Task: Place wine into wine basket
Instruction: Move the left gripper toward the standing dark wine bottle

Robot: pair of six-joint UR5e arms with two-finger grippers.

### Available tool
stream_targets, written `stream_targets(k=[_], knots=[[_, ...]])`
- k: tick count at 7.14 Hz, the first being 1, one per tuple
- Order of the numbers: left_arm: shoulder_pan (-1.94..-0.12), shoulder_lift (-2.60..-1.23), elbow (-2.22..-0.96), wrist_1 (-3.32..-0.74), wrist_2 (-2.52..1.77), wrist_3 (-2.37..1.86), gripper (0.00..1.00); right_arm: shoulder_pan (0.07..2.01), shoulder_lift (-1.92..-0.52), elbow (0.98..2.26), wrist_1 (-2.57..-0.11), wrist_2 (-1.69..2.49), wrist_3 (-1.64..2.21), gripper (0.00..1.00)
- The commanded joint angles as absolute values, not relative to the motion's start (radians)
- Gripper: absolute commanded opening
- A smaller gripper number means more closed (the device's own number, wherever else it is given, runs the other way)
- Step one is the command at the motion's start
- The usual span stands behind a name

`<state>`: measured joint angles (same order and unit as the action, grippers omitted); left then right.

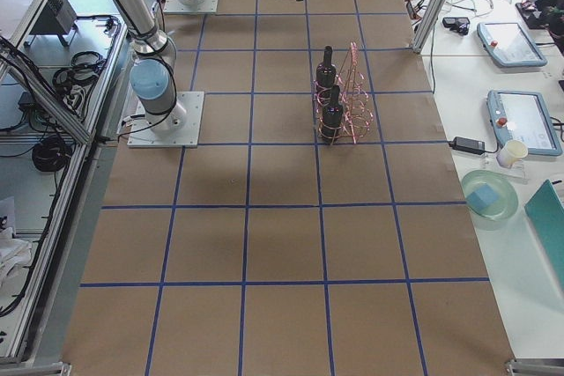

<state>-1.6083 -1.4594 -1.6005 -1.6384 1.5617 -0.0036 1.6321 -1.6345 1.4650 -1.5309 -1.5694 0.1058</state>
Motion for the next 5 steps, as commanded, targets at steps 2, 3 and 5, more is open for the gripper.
stream_targets(k=[2, 3, 5], knots=[[-1.586, -1.465, -1.6, -1.608, 1.559, -0.002, 1.0, 1.632, -1.634, 1.465, -1.531, -1.569, 0.106, 1.0], [-1.576, -1.468, -1.6, -1.588, 1.557, 0.002, 1.0, 1.632, -1.634, 1.465, -1.531, -1.569, 0.106, 1.0], [-1.516, -1.47, -1.577, -1.588, 1.56, 0.003, 1.0, 1.632, -1.635, 1.465, -1.531, -1.568, 0.106, 1.0]])
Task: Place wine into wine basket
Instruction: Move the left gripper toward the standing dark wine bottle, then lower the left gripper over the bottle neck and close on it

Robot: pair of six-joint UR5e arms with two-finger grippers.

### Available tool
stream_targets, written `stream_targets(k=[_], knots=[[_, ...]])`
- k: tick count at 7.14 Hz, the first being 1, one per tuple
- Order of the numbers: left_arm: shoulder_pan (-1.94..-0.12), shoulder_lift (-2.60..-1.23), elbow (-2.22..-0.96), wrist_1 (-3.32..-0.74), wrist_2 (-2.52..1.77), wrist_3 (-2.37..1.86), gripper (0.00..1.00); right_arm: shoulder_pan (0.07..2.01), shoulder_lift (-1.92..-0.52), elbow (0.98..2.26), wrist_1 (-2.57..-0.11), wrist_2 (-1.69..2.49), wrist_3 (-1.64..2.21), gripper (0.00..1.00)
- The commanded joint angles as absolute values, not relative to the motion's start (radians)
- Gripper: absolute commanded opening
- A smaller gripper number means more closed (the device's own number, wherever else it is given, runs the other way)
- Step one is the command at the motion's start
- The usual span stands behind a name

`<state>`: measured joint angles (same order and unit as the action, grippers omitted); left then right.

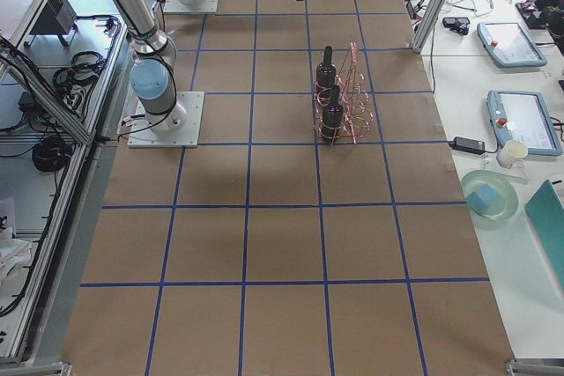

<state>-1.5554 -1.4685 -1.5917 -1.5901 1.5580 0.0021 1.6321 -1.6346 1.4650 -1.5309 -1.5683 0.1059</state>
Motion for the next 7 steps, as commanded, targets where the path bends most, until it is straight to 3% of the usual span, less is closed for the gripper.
stream_targets(k=[1, 4, 7], knots=[[-1.414, -1.48, -1.559, -1.586, 1.545, 0.029, 1.0, 1.632, -1.635, 1.465, -1.529, -1.569, 0.106, 1.0], [-1.119, -1.578, -1.461, -1.582, 1.528, 0.334, 1.0, 1.632, -1.635, 1.465, -1.531, -1.566, 0.106, 1.0], [-1.086, -1.782, -1.295, -1.501, 1.523, 0.394, 1.0, 1.632, -1.634, 1.465, -1.531, -1.563, 0.106, 1.0]])
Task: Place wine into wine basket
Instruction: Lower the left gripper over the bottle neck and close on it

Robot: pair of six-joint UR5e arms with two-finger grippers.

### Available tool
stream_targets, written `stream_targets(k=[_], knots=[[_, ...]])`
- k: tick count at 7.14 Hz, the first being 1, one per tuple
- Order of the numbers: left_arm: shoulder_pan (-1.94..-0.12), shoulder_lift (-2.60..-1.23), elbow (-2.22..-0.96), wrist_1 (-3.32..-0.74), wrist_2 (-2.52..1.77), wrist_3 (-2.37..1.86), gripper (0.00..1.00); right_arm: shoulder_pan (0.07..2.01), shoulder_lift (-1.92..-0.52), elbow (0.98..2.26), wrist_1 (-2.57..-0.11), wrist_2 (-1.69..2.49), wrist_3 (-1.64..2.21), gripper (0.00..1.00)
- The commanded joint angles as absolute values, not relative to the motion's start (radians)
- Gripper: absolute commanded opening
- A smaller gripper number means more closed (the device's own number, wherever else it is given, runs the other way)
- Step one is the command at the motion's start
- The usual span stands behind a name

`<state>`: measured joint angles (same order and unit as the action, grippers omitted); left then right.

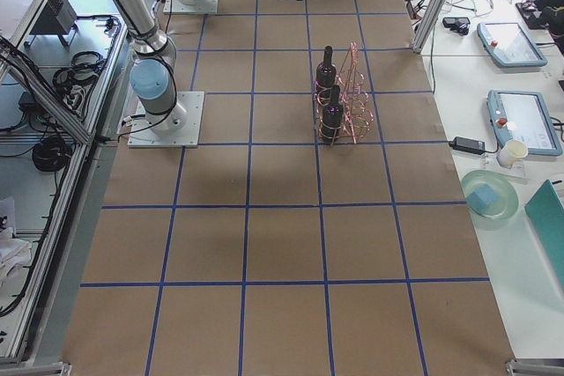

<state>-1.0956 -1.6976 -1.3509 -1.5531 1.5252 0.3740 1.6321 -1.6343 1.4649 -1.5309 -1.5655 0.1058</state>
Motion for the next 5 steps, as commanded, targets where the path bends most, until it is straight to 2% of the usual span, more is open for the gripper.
stream_targets(k=[1, 5], knots=[[-1.086, -1.836, -1.287, -1.411, 1.522, 0.45, 1.0, 1.632, -1.635, 1.465, -1.531, -1.568, 0.106, 1.0], [-1.063, -2.009, -1.229, -1.289, 1.475, 0.451, 1.0, 1.632, -1.634, 1.465, -1.531, -1.568, 0.106, 1.0]])
